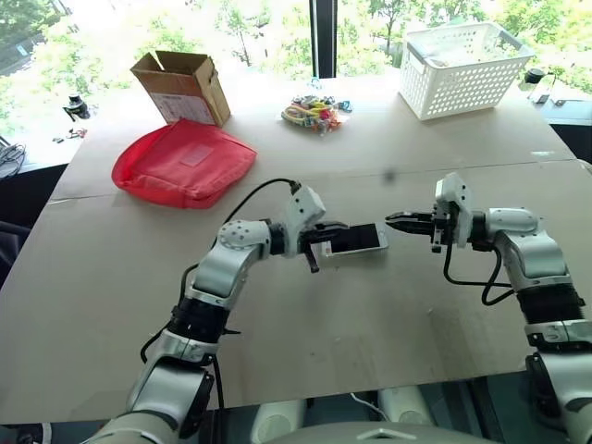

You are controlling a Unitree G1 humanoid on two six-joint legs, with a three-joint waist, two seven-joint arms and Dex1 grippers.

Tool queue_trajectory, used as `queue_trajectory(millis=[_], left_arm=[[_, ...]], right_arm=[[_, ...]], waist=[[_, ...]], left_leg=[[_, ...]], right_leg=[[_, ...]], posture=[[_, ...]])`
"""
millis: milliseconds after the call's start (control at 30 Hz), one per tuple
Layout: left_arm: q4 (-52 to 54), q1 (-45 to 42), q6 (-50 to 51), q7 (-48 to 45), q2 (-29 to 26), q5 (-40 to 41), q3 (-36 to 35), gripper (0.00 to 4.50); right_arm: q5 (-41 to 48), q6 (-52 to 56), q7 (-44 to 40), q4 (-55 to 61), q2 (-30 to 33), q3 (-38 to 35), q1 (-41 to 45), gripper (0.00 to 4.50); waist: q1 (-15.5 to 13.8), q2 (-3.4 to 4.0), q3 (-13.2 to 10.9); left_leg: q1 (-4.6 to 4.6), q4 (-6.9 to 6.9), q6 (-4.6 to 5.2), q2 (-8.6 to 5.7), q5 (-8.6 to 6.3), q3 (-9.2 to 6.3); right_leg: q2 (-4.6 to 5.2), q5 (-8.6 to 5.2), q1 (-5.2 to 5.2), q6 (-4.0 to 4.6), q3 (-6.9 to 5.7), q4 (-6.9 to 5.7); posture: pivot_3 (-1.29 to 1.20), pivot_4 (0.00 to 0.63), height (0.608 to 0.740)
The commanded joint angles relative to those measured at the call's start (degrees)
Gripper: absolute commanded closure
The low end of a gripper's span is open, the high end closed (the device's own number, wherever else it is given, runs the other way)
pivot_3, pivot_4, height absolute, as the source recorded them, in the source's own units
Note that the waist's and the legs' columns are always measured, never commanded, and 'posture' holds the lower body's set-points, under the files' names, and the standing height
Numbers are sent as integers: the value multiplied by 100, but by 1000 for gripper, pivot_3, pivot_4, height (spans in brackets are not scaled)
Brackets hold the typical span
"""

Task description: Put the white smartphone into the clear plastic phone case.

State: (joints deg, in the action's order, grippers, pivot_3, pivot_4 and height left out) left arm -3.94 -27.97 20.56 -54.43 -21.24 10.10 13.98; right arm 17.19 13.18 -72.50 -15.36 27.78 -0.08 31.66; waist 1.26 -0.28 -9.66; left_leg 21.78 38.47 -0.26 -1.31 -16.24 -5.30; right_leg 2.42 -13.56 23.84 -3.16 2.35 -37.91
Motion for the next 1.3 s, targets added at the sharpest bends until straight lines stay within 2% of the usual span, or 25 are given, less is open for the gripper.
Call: queue_trajectory(millis=[33, 200, 400, 500, 567, 600, 633, 833, 967, 1100, 1300], left_arm=[[-194, 55, -255, 85, -120, -206, 18, 4500], [-372, 166, -409, 87, -234, -325, 49, 4500], [-359, 215, -423, 119, -254, -309, 54, 4500], [-325, 231, -403, 146, -251, -308, 47, 4500], [-288, 251, -386, 149, -255, -309, 35, 4500], [-272, 271, -381, 146, -262, -312, 28, 4500], [-265, 287, -378, 142, -264, -322, 21, 4500], [-267, 290, -356, 138, -249, -337, 10, 4500], [-309, 269, -373, 151, -232, -343, 3, 4500], [-344, 291, -413, 166, -217, -352, 3, 4500], [-321, 346, -404, 199, -219, -351, -2, 4500]], right_arm=[[274, -310, -49, -197, -134, -144, 23, 4440], [221, -603, -62, -685, -421, -8, 5, 4440], [-710, -1563, -46, -2278, -426, 602, -18, 4440], [-1139, -1965, 105, -3152, -408, 906, -53, 4440], [-1256, -1999, 135, -3405, -405, 1018, -57, 4440], [-1323, -1947, 200, -3492, -419, 1072, -46, 4440], [-1366, -1895, 268, -3552, -443, 1106, -29, 4440], [-1514, -848, 425, -3526, -482, 1358, 82, 4440], [-1017, 220, 620, -3385, -668, 981, 281, 4440], [-773, 1306, 821, -3323, -742, 746, 464, 4440], [-866, 1904, 1218, -3314, -775, 764, 618, 4440]], waist=[[0, 0, 0], [-2, 0, 1], [-6, 1, 6], [18, -19, 37], [39, -33, 53], [44, -37, 61], [51, -42, 69], [92, -63, 151], [104, -65, 175], [124, -63, 183], [130, -59, 185]], left_leg=[[-1, 0, 0, 0, 0, 1], [-4, 0, 1, 2, 0, 1], [-9, 0, 1, 2, 0, 15], [-42, -1, 7, 2, -4, 18], [-116, -13, 10, 2, -6, 21], [-210, -27, 18, 5, -13, 18], [-222, -26, 19, 5, -13, 18], [-258, -22, 19, 6, -13, -2], [-313, -32, 18, 15, -14, -3], [-317, -30, 18, 34, -14, 1], [-318, -31, 17, 46, -15, 2]], right_leg=[[-1, 0, 0, 0, -1, -2], [-3, 0, -1, 0, 2, -1], [-3, 0, -7, 0, 2, -2], [-4, 0, -37, 0, 4, -2], [-5, -2, -110, 1, 1, 11], [-9, -17, -223, -7, -7, 41], [-10, -36, -238, -22, -5, 43], [-11, -35, -258, -25, 11, 29], [-12, -45, -309, -16, 13, 36], [-16, -47, -312, -15, 20, 36], [-28, -47, -309, -15, 21, 36]], posture=[[0, 150, 740], [0, 150, 740], [0, 150, 740], [0, 150, 740], [0, 150, 740], [0, 150, 740], [0, 150, 740], [0, 150, 740], [0, 150, 740], [0, 150, 740], [0, 150, 740]])
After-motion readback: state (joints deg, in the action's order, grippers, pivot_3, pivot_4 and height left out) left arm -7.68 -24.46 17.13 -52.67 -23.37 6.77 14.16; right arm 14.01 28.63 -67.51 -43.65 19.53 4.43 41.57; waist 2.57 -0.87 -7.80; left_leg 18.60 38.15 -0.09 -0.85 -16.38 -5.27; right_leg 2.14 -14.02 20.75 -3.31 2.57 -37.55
